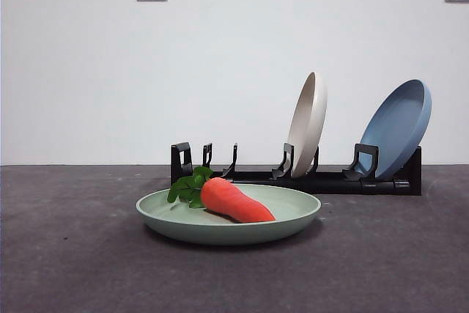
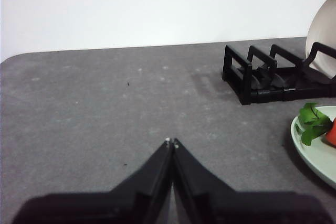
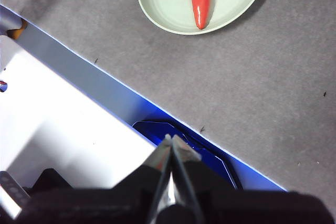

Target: Take the green plate from the plate rack,put the plate on the table,take the carrot from the table,put the carrot in the plate

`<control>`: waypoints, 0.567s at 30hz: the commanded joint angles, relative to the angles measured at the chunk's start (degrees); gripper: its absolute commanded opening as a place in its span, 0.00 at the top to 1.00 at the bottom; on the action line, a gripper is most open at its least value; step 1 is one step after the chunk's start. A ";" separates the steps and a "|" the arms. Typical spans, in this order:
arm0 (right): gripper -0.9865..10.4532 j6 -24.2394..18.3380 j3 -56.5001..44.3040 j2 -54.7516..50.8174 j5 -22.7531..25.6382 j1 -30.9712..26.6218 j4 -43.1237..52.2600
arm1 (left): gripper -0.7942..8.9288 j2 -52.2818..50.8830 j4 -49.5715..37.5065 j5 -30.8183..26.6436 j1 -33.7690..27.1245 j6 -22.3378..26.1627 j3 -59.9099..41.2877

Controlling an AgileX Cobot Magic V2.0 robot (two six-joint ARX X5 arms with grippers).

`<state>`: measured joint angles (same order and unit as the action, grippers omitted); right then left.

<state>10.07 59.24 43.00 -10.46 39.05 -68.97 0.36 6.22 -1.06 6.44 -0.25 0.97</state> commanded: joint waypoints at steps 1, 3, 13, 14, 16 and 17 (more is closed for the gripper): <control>0.91 -0.04 -0.02 -0.04 0.09 0.13 0.33 | 0.92 -0.24 0.94 -0.04 -0.17 -0.59 -0.81; 0.91 -0.04 -0.02 -0.04 0.09 0.13 0.33 | 0.92 -0.24 2.95 -0.04 -0.17 -0.61 -0.81; 0.91 -0.04 -0.02 -0.04 0.09 0.13 0.33 | 0.92 -0.24 4.15 -0.13 -0.15 -1.18 -0.79; 0.91 -0.04 -0.02 -0.04 0.09 0.13 0.33 | 0.92 -0.24 4.15 -0.13 -0.15 -1.18 -0.79; 0.91 -0.04 -0.02 -0.04 0.09 0.13 0.33 | 0.92 -0.24 4.15 -0.13 -0.15 -1.18 -0.79; 0.91 -0.04 -0.02 -0.04 0.09 0.13 0.33 | 0.92 -0.24 4.15 -0.13 -0.15 -1.18 -0.79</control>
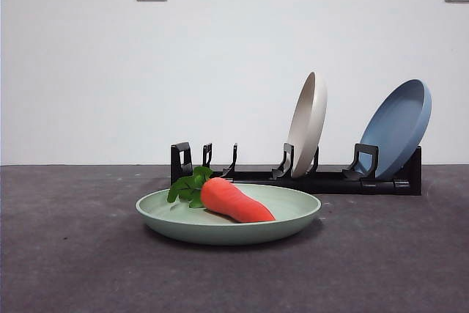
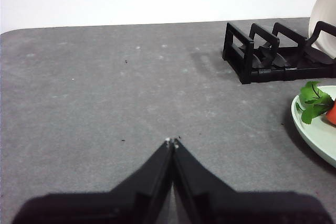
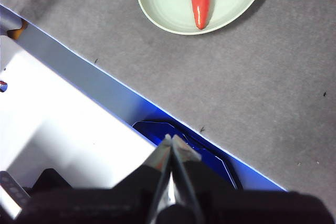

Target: Take the green plate from the plate rack,put the plate on the table,take the carrot from the table,put the carrot in the plate

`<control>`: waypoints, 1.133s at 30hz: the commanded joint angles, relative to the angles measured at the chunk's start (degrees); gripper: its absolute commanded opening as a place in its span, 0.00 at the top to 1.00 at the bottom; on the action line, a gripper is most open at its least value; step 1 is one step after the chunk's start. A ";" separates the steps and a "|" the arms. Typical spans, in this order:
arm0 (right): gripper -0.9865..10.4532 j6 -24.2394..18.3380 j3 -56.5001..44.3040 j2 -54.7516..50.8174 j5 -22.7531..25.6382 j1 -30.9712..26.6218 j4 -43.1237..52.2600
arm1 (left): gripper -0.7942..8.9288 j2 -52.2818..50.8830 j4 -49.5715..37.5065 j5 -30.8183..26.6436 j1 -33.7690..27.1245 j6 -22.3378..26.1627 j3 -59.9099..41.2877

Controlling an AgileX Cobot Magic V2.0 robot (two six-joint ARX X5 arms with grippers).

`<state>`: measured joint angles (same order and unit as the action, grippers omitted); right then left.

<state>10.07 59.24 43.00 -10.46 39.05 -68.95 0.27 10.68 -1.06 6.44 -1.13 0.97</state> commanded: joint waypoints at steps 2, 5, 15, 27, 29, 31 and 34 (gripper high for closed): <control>0.91 -0.04 -0.02 -0.04 0.09 0.13 0.31 | 0.92 -0.15 -0.31 -0.13 -0.15 -0.31 -0.79; 0.91 -0.04 -0.02 -0.04 0.09 0.13 0.31 | 0.92 -0.15 -0.31 -0.13 -0.15 -0.31 -0.79; 0.91 -0.15 -0.02 -0.87 0.35 -0.74 0.28 | 0.92 -0.15 -0.31 -0.11 -0.15 -0.31 -0.79; 0.91 -11.08 -9.51 -15.10 -1.60 -25.40 24.39 | 0.92 -0.15 -0.31 -0.13 -0.15 -0.31 -0.79; 0.91 -11.58 -14.82 -18.60 -1.60 -28.26 30.77 | 0.92 -0.15 -0.31 -0.13 -0.15 -0.31 -0.79; 0.91 -11.45 -21.05 -21.97 -1.62 -30.56 37.81 | 0.92 -0.15 -0.31 -0.13 -0.15 -0.31 -0.79; 0.91 -10.97 -31.54 -27.21 -1.44 -32.83 48.39 | 0.92 -0.15 -0.31 -0.13 -0.15 -0.31 -0.79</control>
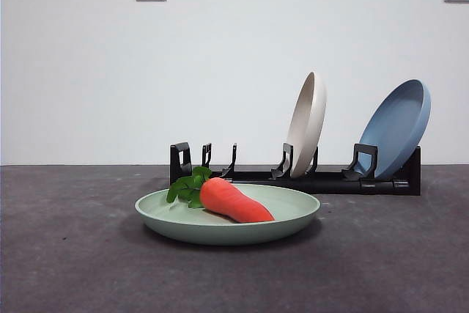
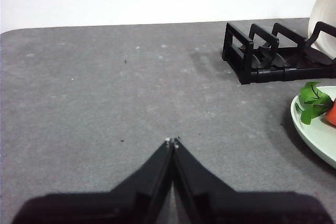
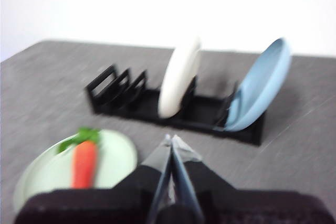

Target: Take the green plate from the plate rack,put the plate on the table,take the carrot from the table,put the carrot in the plate

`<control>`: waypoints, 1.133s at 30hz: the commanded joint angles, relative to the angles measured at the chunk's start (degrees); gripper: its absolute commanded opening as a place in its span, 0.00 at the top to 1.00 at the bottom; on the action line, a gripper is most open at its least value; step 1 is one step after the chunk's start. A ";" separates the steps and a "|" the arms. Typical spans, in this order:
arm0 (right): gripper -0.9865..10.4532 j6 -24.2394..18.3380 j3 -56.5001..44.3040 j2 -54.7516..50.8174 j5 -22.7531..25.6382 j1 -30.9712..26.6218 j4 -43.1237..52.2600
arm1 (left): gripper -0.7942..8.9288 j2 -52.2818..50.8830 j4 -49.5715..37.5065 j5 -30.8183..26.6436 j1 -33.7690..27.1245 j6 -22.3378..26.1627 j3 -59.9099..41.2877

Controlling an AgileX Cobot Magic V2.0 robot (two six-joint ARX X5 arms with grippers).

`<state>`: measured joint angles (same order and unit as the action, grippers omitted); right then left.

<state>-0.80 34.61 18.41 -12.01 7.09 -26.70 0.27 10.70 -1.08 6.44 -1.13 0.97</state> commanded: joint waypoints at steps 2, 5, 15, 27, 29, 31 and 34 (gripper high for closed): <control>0.91 -0.11 -12.35 -5.31 0.20 -1.51 10.95 | 0.92 -0.15 -0.33 -0.11 -0.15 -0.31 -0.79; 0.91 -0.11 -20.59 -9.73 0.55 -1.86 16.74 | 0.92 -0.15 -0.33 -0.11 -0.15 -0.31 -0.79; 0.91 6.51 -34.32 -18.16 3.34 -1.84 19.56 | 0.92 -0.15 -0.33 -0.11 -0.15 -0.31 -0.79; 0.91 6.93 -34.32 -18.36 3.41 -1.79 17.05 | 0.92 -0.15 -0.33 -0.11 -0.15 -0.31 -0.79; 0.91 6.93 -34.32 -18.34 3.37 -1.79 17.05 | 0.92 -0.15 -0.33 -0.11 -0.15 -0.31 -0.79; 0.91 6.93 -34.32 -18.32 3.39 -1.79 17.07 | 0.92 -0.15 -0.33 -0.11 -0.15 -0.31 -0.79; 0.91 6.93 -34.32 -18.32 3.39 -1.79 17.07 | 0.92 -0.15 -0.33 -0.11 -0.15 -0.31 -0.79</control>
